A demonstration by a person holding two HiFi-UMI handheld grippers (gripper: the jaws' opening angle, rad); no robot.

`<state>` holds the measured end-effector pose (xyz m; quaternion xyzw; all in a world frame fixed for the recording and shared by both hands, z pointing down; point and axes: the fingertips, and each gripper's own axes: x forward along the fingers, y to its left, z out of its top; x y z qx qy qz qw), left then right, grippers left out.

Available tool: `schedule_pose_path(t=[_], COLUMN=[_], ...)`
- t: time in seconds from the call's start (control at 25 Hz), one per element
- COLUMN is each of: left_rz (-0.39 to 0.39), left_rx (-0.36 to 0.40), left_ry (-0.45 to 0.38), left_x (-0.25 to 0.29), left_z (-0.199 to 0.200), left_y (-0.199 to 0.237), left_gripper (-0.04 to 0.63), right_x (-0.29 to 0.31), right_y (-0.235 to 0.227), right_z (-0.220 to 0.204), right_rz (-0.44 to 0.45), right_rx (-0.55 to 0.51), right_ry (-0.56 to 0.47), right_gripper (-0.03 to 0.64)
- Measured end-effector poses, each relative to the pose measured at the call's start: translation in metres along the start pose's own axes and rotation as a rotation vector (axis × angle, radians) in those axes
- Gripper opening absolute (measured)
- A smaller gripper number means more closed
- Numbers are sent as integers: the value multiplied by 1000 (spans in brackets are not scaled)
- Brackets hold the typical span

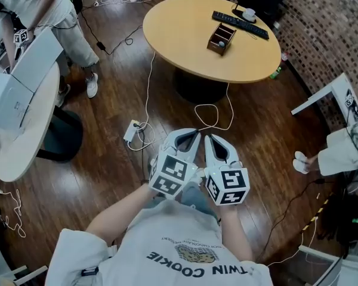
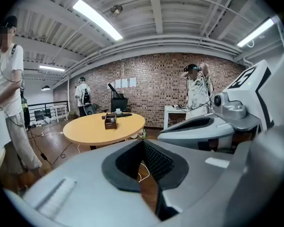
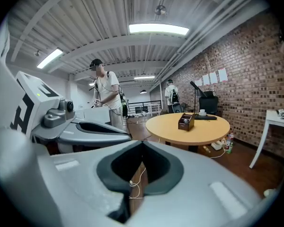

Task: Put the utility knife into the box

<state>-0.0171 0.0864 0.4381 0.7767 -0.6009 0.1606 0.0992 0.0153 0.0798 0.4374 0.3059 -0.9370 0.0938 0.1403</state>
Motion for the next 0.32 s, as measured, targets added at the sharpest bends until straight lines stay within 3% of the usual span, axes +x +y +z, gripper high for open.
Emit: schedule_pose_path(t=[0.32], left_rz=[-19], left_rx=[-12], left_ry=[5], left_x=[-19], left_z=[-7], left_y=[-13], left_gripper=[6], right_x=[-20], right_y=[14], right_z=[-6], right_rz=[-18], right_rx=[13], right_ry=[13], right_gripper=[0])
